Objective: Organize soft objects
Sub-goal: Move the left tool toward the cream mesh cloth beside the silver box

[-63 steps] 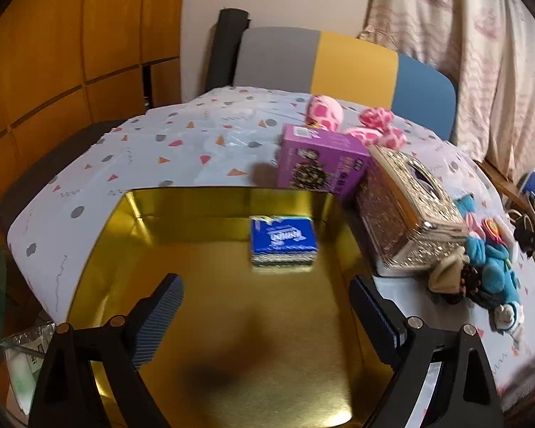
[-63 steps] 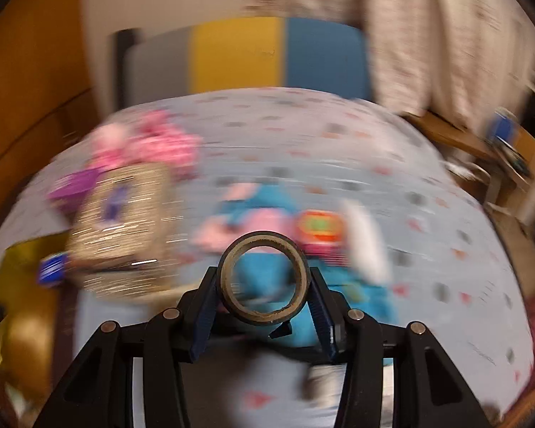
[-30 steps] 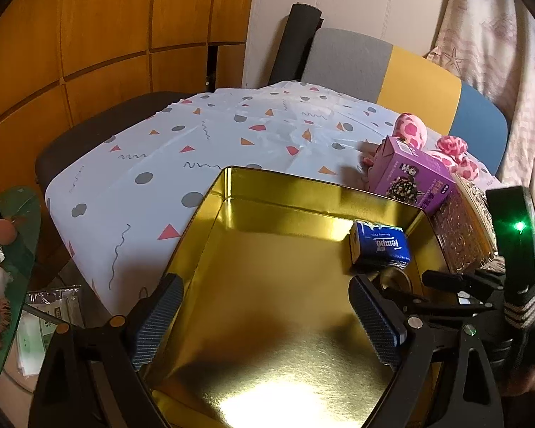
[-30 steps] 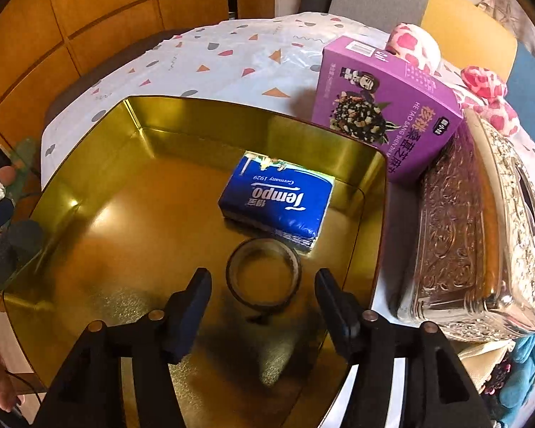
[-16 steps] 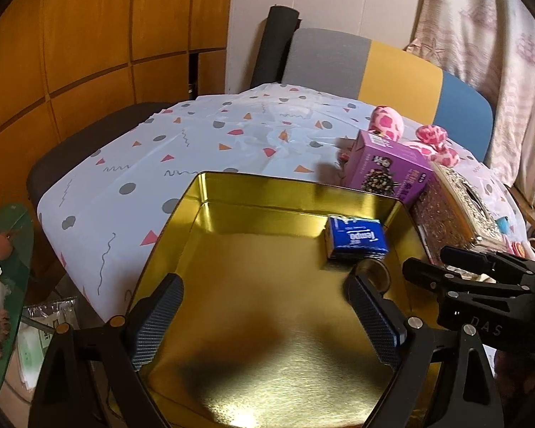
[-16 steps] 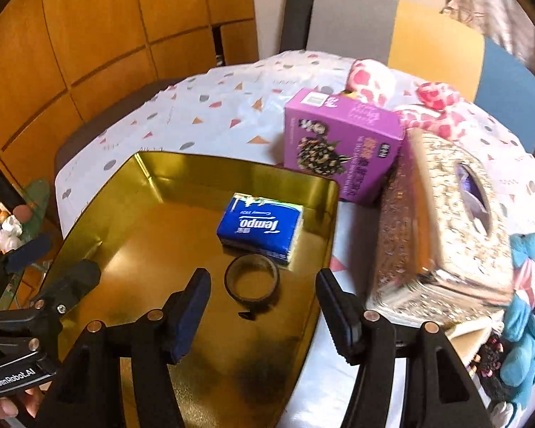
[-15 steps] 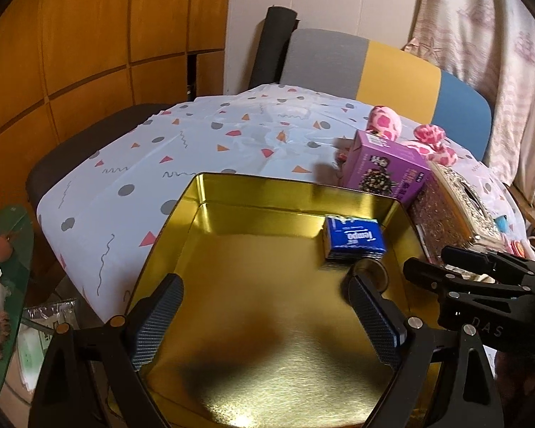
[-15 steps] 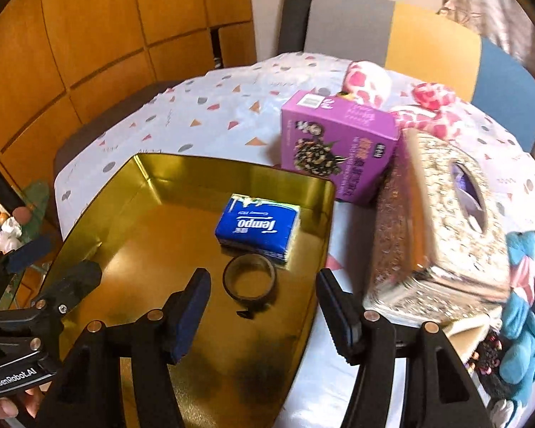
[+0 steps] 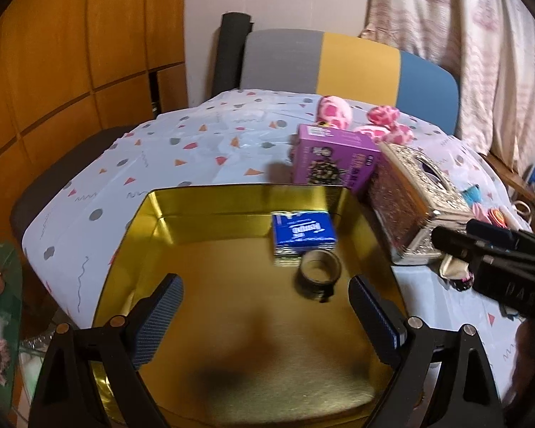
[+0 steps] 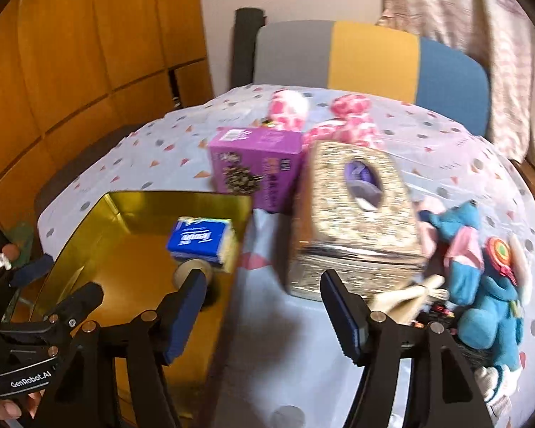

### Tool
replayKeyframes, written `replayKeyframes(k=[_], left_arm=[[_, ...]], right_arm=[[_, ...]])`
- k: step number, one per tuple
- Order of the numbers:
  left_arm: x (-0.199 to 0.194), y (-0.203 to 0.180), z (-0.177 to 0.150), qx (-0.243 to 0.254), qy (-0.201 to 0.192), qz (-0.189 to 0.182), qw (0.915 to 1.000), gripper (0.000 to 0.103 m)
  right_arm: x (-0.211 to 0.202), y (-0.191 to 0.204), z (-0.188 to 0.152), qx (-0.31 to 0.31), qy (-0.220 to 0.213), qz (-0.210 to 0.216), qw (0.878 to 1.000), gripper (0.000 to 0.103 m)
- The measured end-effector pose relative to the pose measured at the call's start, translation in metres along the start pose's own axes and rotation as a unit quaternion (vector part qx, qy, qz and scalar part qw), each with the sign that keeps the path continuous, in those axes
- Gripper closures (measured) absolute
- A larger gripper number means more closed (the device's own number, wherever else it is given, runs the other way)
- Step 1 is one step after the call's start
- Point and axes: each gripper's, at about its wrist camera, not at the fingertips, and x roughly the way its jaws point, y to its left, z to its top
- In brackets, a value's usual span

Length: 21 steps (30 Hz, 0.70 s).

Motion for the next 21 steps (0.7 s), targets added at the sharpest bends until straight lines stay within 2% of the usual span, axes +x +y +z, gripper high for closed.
replayKeyframes(k=[13, 17, 21], left_arm=[[-0.007, -0.046, -0.001, 0.055, 0.004, -0.031, 0.9980, 0.009], [-0.008, -0.062, -0.002, 0.080, 0.006, -0.043, 0.9959, 0.009], [-0.012, -0.078, -0.002, 0.103, 0.003, -0.058, 0.9930, 0.009]], right_arm=[[-0.035, -0.082, -0.008, 0.084, -0.034, -0.059, 0.994, 0.035], [-0.050, -0.122, -0.013, 0.112, -0.050, -0.096, 0.988, 0.035], [-0.068, -0.174, -0.021, 0.164, -0.064, -0.145, 0.974, 0.035]])
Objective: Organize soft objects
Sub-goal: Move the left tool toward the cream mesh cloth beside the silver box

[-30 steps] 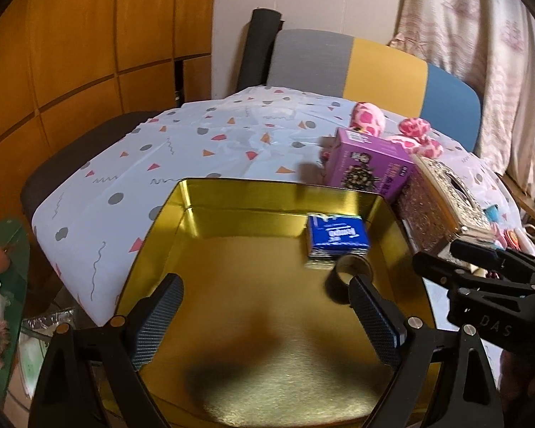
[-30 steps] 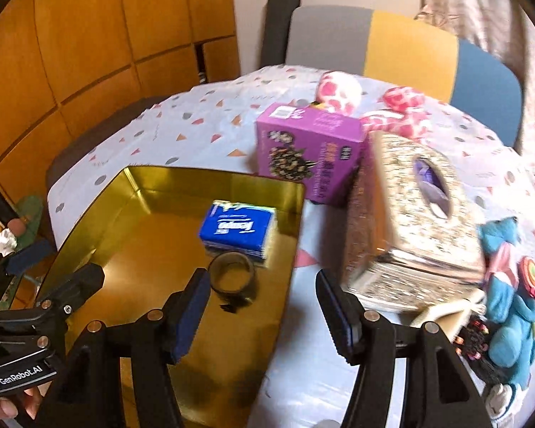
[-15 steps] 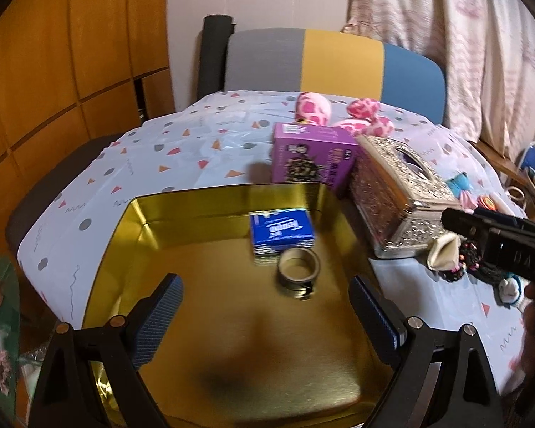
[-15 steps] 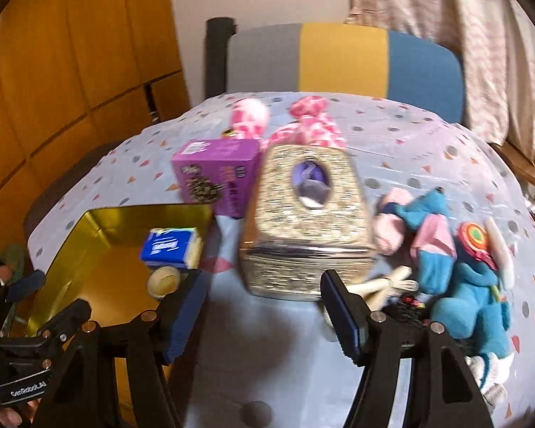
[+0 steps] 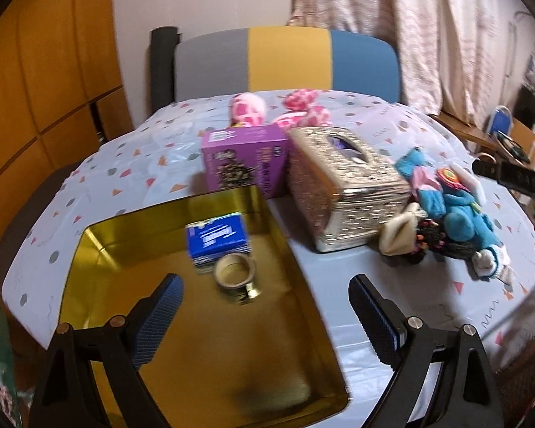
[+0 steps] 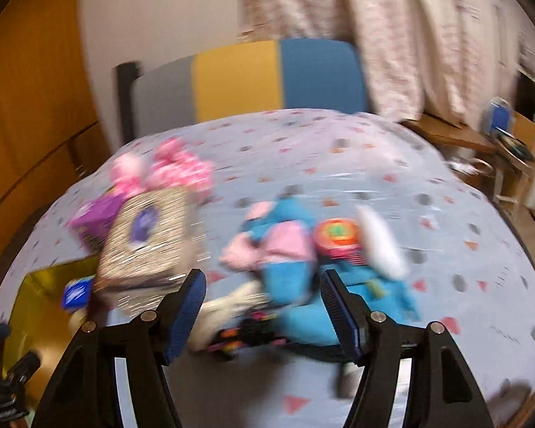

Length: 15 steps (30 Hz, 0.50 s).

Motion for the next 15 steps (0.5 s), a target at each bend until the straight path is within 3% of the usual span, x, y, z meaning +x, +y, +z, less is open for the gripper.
replayKeyframes(k=[7, 12, 15], left_arm=[[0.004, -0.039, 0.007, 0.051, 0.009, -0.039, 0.9979, 0.012], [0.020, -0.074, 0.015, 0.081, 0.029, -0.082, 0.9929, 0.034], [0.045, -0.092, 0.019, 0.067, 0.062, -0.115, 0.9892, 0.045]], right_arm=[[0.015, -0.093, 0.002, 0.111, -0.014, -0.078, 0.991, 0.035], [0.023, -0.131, -0.007, 0.197, -0.001, -0.065, 0.978, 0.035], [0.023, -0.137, -0.010, 0.210, 0.004, -0.057, 0.976, 0.035]])
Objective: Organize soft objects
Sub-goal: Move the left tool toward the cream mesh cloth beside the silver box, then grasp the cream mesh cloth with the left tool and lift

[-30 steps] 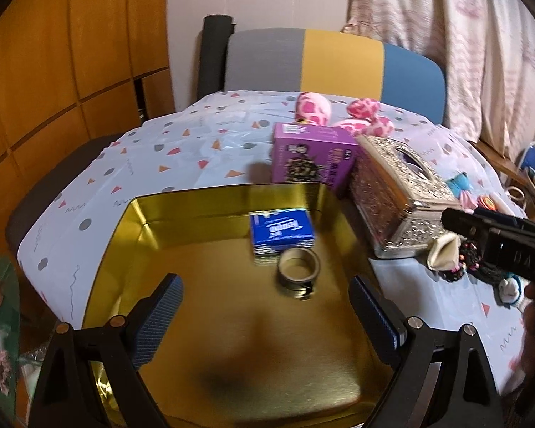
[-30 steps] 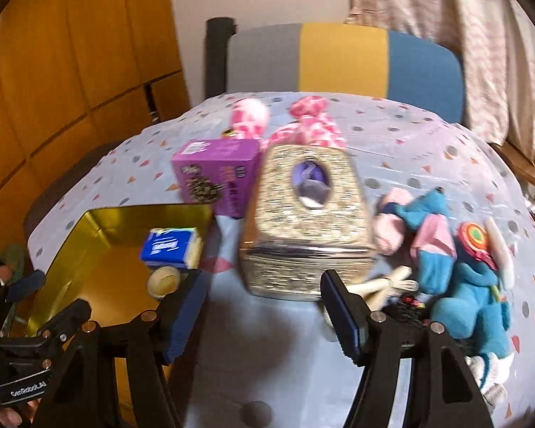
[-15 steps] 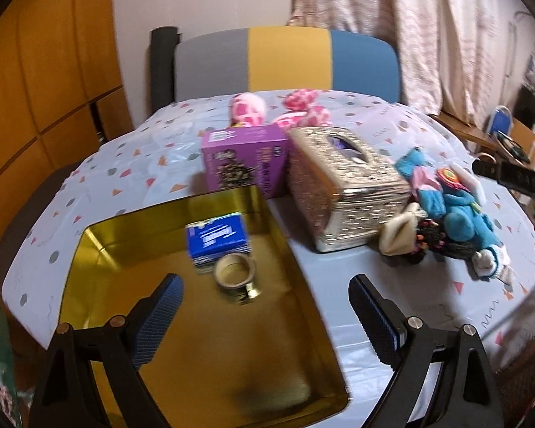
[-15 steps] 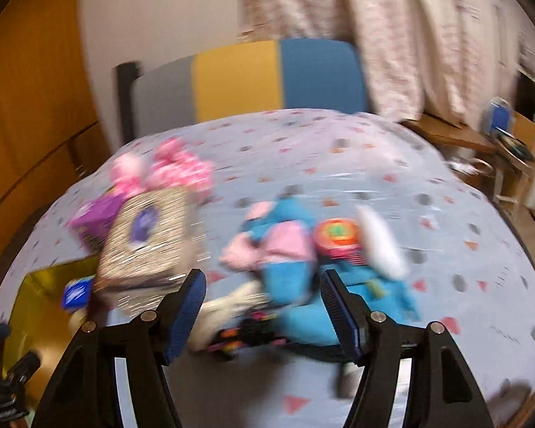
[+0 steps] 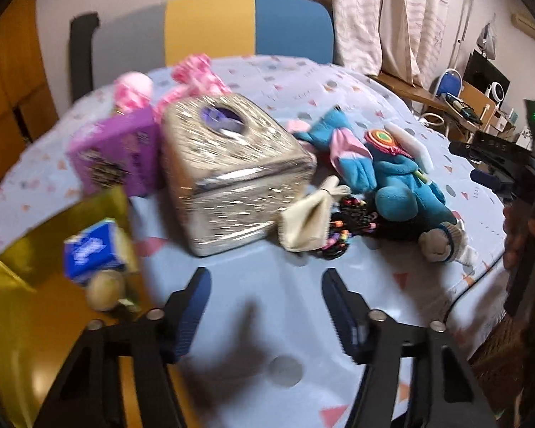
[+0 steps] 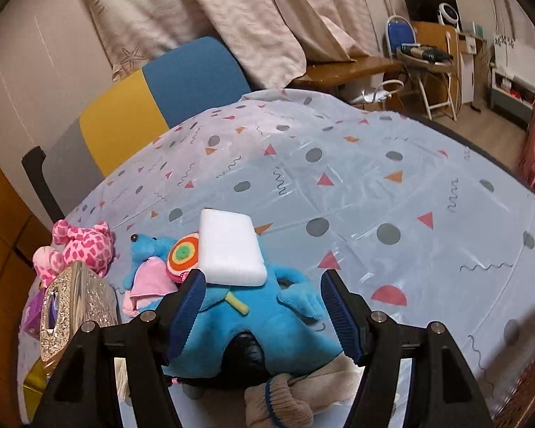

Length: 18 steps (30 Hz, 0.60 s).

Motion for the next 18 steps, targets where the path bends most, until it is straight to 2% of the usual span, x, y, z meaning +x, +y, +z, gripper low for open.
replayKeyframes(k=[5, 12, 13, 14, 15, 17, 18], left_arm=[[0.035, -0.022, 0.005, -0.003, 0.021, -0.020, 0.9996, 0.062], [0.072, -0.047, 0.017, 0.021, 0.027, -0.014, 0.9993, 0.063], [0.078, -0.049, 0.019, 0.021, 0.029, -0.013, 0.9992, 0.066], [0.084, -0.051, 0.020, 0.023, 0.032, -0.012, 0.9992, 0.082], [0.088, -0.052, 0.021, 0.025, 0.034, -0.010, 0.9991, 0.090], [0.099, -0.054, 0.022, 0.026, 0.042, -0.010, 0.9987, 0.097], [0.104, -0.053, 0.023, 0.024, 0.048, -0.018, 0.9984, 0.097]], right_arm=[[0.003, 0.001, -0.003, 0.001, 0.015, 0.016, 1.000, 0.035], [0.011, 0.008, -0.004, -0.003, 0.027, 0.032, 0.999, 0.035], [0.012, 0.009, -0.004, -0.005, 0.030, 0.035, 0.999, 0.035], [0.012, 0.009, -0.005, -0.005, 0.031, 0.036, 0.999, 0.035], [0.013, 0.010, -0.005, -0.006, 0.033, 0.036, 0.999, 0.035], [0.014, 0.011, -0.005, -0.008, 0.034, 0.038, 0.999, 0.035], [0.014, 0.010, -0.005, -0.008, 0.034, 0.038, 0.999, 0.035]])
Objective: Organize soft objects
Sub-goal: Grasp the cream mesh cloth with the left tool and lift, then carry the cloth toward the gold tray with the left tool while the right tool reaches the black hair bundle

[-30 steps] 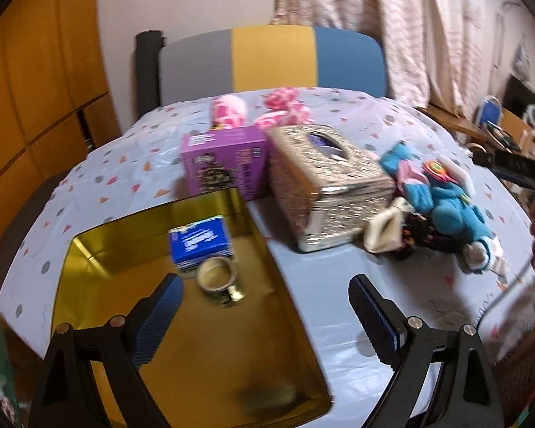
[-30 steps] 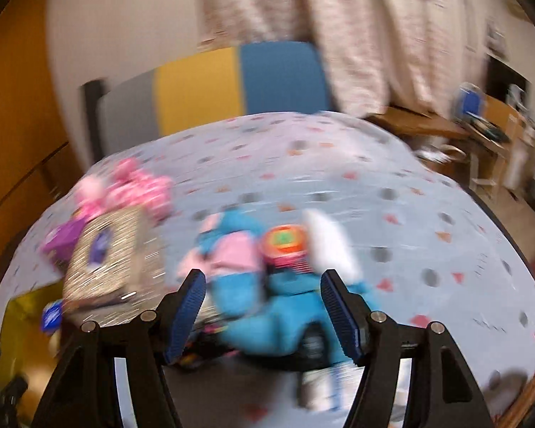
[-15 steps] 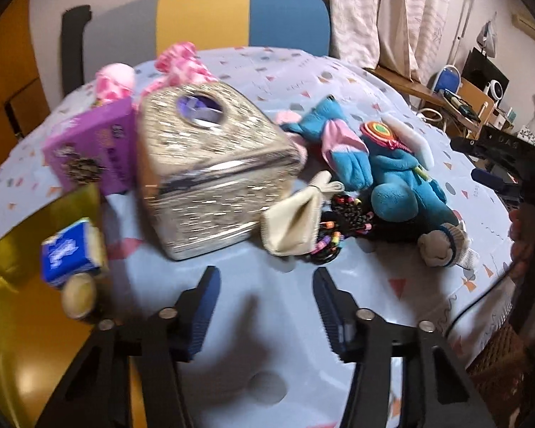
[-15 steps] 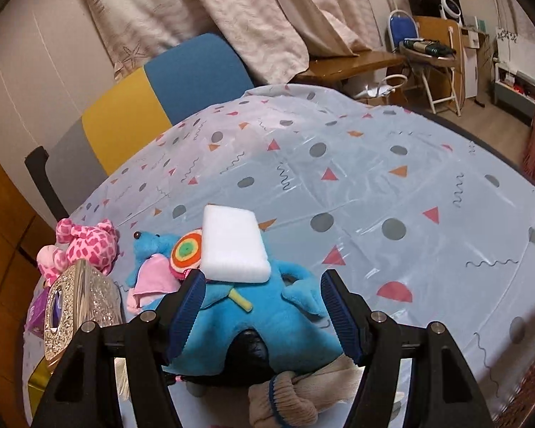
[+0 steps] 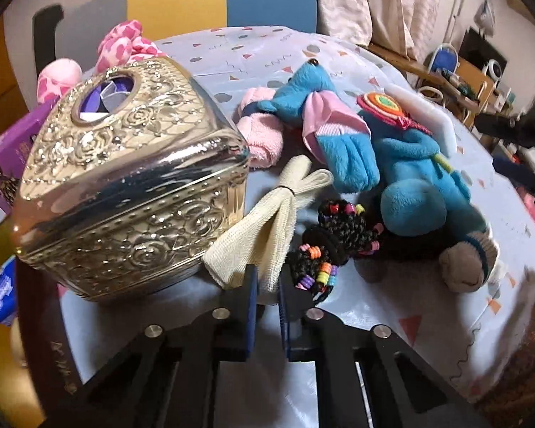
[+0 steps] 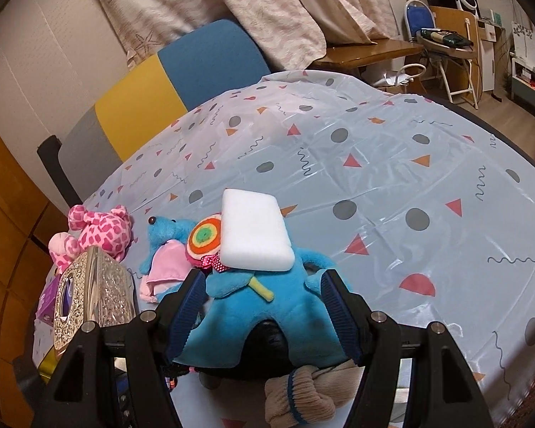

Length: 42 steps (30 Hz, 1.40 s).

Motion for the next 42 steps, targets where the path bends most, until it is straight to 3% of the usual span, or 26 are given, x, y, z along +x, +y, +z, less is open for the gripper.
replayKeyframes(k=[4, 12, 14, 17, 22, 26, 31, 32, 34, 35, 36, 42], left_arm=[[-0.001, 0.005, -0.003, -0.028, -0.001, -0.032, 0.9991, 0.098], [-0.038, -0.001, -0.041, -0.055, 0.021, -0.078, 0.9952, 0.093], [-0.045, 0.000, -0.051, -0.057, 0.032, -0.091, 0.9937, 0.072], [-0.059, 0.002, -0.062, -0.050, 0.031, -0.080, 0.9951, 0.049], [-0.087, 0.013, -0.063, -0.038, -0.016, -0.037, 0.9984, 0.033], [-0.078, 0.013, -0.044, -0.024, -0.020, -0.005, 0.9995, 0.027], [-0.046, 0.000, -0.029, 0.013, 0.011, 0.019, 0.9997, 0.026], [-0.036, -0.002, -0.027, 0.018, 0.024, 0.025, 0.9992, 0.032], [-0.018, -0.004, -0.023, 0.018, 0.034, 0.031, 0.9988, 0.057], [-0.009, -0.003, -0.024, 0.018, 0.045, 0.028, 0.9985, 0.060], [0.000, 0.001, -0.027, 0.009, 0.060, 0.021, 0.9979, 0.060], [-0.017, 0.007, -0.045, 0.018, 0.034, 0.020, 0.9991, 0.061]], right_arm=[[0.000, -0.002, 0.000, 0.002, -0.002, -0.001, 1.000, 0.035], [0.001, -0.005, 0.001, 0.009, -0.002, -0.007, 1.000, 0.035], [0.001, -0.007, 0.001, 0.013, -0.001, -0.009, 1.000, 0.035], [-0.001, -0.009, 0.001, 0.018, -0.001, -0.010, 1.000, 0.035], [-0.002, -0.009, 0.001, 0.020, -0.002, -0.009, 1.000, 0.035], [-0.003, -0.009, 0.001, 0.020, -0.003, -0.006, 1.000, 0.035], [-0.003, -0.010, 0.001, 0.024, -0.001, -0.003, 1.000, 0.035], [-0.003, -0.010, 0.001, 0.024, -0.001, -0.002, 1.000, 0.035], [-0.002, -0.008, 0.001, 0.020, 0.001, 0.003, 1.000, 0.035], [-0.002, -0.008, 0.001, 0.019, 0.002, 0.006, 1.000, 0.035], [-0.002, -0.007, 0.001, 0.017, 0.003, 0.009, 1.000, 0.035], [0.001, 0.008, -0.003, -0.003, 0.030, 0.086, 0.996, 0.035]])
